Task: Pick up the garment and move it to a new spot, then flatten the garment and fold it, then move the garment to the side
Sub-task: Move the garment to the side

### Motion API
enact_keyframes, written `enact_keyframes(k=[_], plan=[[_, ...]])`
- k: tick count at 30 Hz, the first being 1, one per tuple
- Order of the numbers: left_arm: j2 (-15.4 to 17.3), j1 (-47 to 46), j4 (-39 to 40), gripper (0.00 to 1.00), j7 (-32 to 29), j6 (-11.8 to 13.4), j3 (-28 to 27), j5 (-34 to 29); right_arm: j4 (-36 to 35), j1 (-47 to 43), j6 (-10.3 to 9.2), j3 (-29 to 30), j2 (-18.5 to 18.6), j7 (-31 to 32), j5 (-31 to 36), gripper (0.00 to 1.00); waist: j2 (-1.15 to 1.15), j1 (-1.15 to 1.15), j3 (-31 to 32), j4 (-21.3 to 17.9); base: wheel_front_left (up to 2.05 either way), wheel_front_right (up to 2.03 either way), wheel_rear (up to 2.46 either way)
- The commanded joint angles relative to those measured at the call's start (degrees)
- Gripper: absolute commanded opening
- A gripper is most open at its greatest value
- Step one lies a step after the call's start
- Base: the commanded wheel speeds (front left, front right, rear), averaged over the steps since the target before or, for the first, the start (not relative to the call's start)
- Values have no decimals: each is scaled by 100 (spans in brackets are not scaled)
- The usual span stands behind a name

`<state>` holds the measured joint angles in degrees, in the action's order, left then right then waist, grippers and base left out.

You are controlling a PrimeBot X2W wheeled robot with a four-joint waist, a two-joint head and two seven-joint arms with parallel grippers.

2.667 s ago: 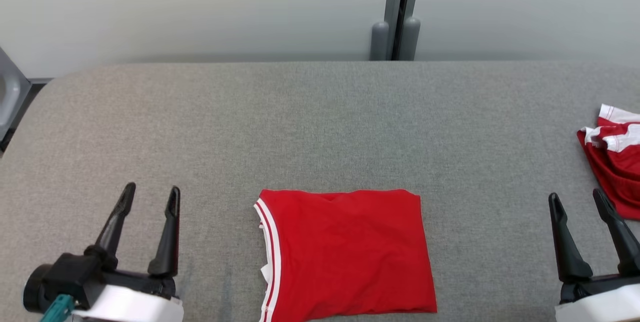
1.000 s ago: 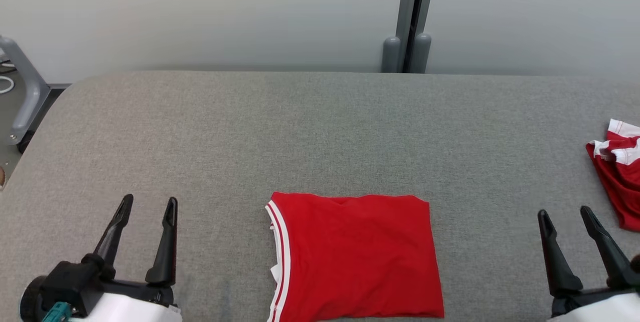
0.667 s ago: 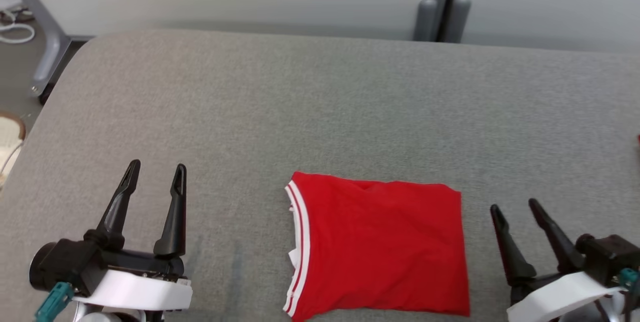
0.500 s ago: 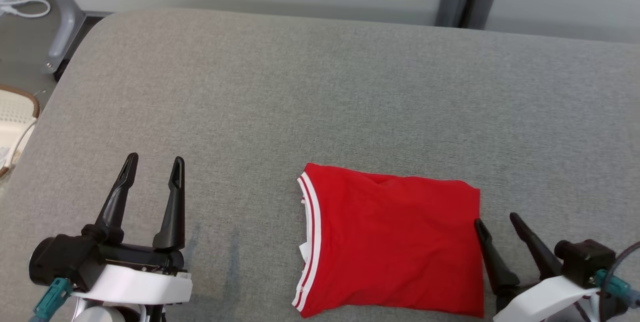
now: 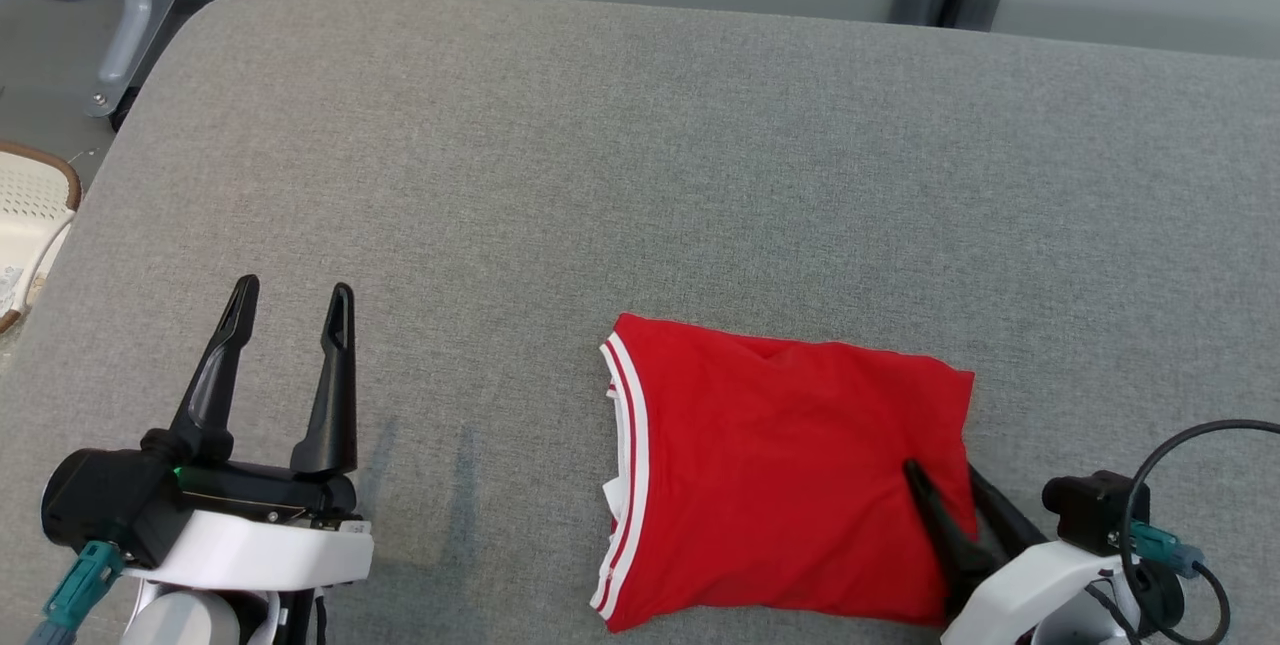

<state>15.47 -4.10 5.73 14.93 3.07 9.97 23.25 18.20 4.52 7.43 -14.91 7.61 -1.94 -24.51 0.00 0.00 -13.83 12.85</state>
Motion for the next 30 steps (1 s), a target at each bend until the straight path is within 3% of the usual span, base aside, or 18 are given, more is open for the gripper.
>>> enact_keyframes(k=[1, 12, 20, 30], plan=[[-1, -71, 1, 100, 16, -22, -42, -32, 160, -18, 12, -61, 14, 25, -52, 0, 0, 0, 3, -4, 0, 0, 0], [-73, 140, -39, 100, 13, -135, -238, -184, 177, 73, -1, -43, 376, -326, -155, 0, 0, 0, 114, -311, 0, 0, 0], [14, 225, 75, 100, 6, -148, -278, -237, -87, 218, 5, 196, 823, -173, 90, 0, 0, 0, 101, -1067, 0, 0, 0], [230, -34, 343, 100, -180, -197, -238, -310, -297, 1127, 6, -87, 1184, 54, 122, 0, 0, 0, -406, -2030, 0, 0, 0]])
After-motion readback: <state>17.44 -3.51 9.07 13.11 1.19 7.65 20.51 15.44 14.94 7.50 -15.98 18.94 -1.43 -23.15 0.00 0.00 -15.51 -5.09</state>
